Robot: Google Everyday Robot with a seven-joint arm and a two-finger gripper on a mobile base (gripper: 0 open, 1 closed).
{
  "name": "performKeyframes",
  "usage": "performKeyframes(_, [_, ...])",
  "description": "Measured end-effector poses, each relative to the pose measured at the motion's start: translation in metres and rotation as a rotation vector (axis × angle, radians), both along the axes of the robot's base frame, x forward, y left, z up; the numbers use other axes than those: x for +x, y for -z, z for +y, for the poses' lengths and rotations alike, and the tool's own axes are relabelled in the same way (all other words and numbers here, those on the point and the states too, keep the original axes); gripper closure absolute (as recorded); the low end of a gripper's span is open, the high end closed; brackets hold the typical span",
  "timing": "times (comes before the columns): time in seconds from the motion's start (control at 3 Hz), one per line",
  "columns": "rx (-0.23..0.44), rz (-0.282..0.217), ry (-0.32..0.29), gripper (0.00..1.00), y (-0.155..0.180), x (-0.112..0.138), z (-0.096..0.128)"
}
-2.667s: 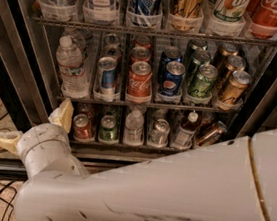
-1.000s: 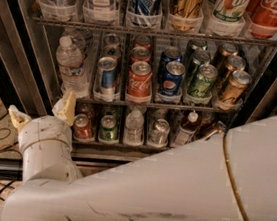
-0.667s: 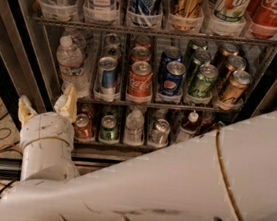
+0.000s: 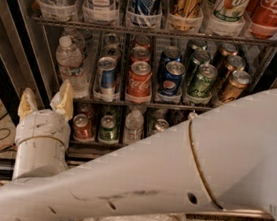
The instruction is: Pick water bottle from middle shelf of fridge
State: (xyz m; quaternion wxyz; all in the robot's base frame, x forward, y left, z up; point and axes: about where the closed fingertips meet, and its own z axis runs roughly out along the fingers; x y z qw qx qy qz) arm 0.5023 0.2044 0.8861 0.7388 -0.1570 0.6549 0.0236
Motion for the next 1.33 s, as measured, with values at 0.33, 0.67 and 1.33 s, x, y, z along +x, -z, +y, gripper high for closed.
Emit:
performKeyframes(0.33, [0.028, -0.007, 0.022, 0.36, 0.005, 0.01, 0.004])
performKeyframes(0.67, [0.069, -0.003, 0.062, 0.36, 0.014, 0.017, -0.001])
performKeyframes(1.33, [0.158, 0.014, 0.124, 0.36, 0.025, 0.031, -0.016])
